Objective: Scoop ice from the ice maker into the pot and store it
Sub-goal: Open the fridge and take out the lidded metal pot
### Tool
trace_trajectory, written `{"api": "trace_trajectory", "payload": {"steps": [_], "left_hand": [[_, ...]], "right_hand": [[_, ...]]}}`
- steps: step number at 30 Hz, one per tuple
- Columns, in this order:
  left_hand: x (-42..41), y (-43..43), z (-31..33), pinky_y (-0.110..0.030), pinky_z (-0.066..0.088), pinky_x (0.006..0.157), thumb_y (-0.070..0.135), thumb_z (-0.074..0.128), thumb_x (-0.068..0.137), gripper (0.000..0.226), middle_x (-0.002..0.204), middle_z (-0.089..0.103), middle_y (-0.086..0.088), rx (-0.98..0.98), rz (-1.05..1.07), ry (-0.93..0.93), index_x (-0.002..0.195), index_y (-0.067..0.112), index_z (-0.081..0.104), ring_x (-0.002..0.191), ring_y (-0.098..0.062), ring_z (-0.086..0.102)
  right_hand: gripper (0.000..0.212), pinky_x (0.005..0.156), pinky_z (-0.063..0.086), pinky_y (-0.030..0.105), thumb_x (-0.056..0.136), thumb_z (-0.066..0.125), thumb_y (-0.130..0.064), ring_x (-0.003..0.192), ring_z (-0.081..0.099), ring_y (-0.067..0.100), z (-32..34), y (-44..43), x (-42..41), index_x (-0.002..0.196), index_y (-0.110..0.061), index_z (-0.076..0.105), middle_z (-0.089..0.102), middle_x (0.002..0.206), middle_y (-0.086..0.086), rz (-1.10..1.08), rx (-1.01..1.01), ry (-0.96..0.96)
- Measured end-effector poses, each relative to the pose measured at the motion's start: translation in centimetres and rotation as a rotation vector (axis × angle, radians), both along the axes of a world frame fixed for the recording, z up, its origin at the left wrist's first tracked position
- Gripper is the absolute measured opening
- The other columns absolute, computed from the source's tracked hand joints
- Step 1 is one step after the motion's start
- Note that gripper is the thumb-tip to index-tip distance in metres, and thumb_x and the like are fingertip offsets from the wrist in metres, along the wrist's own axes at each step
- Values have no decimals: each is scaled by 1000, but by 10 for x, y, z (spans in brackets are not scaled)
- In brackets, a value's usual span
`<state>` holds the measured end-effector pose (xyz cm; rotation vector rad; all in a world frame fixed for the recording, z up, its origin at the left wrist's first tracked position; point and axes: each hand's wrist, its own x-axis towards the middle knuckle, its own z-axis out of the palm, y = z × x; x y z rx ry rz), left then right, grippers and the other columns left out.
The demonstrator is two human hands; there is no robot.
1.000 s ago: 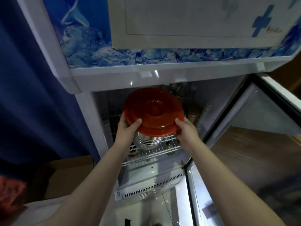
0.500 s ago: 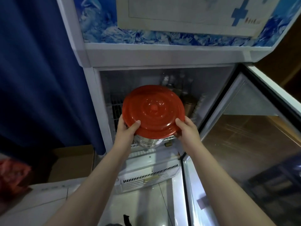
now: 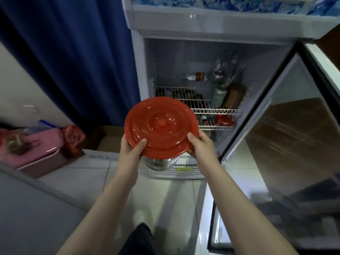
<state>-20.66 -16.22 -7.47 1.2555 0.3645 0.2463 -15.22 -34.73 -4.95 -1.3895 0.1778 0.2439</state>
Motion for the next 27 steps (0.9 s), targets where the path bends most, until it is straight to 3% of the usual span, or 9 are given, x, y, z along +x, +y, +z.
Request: {"api": "trace_trajectory", "payload": {"steps": [4,7,10,13,17,20,24,27], "left_hand": [[-60,9,11,-31,47,91,13,60,87,46,118,60,8,-10,140,-26,127,32,47,113,-14,56],[-102,11,20,-35,45,98,12,61,87,44,118,61,8,13,207,-47,124,33,49,116,-15,56],[-144,10,27,-38,44,102,12,60,88,42,121,60,7,44,248,-75,121,37,50,116,-14,55],[-199,6,26,-42,42,104,15,64,87,50,127,59,3,62,293,-83,131,31,46,119,-16,54],[-281,-4,22,-43,44,102,29,69,76,56,125,61,6,79,334,-62,128,36,49,118,-16,56],[-348,-18,18,-37,48,95,21,66,86,53,123,61,7,67,382,-48,133,33,45,115,-14,58],[-436,-38,16,-23,51,80,16,60,90,49,124,61,7,39,469,-28,133,32,44,111,-11,60],[-488,-51,17,-17,52,69,16,60,90,48,121,62,4,26,543,-3,133,31,45,100,-12,63]], "right_hand": [[14,81,58,31,94,58,-14,91,69,18,5,17,-41,104,-21,66,71,104,7,135,-6,8],[17,90,55,41,94,59,-16,99,68,25,9,25,-69,108,-23,65,71,108,8,213,2,3],[24,90,55,45,93,59,-16,100,68,24,9,30,-100,113,-30,62,69,110,2,257,5,-67],[44,92,54,45,91,61,-24,110,63,18,3,32,-140,129,-43,49,62,124,-3,310,-30,-148],[65,96,51,45,86,61,-40,118,57,15,-6,27,-209,137,-59,26,54,134,-5,408,-111,-229],[63,93,53,45,88,59,-38,121,56,19,-11,21,-265,141,-53,29,53,137,0,494,-103,-237],[61,96,50,49,73,60,-56,123,54,20,-12,14,-342,126,-70,33,54,136,-3,571,-168,-228],[57,93,52,42,88,59,-41,118,56,16,-9,12,-383,136,-59,33,56,132,-5,653,-159,-236]]}}
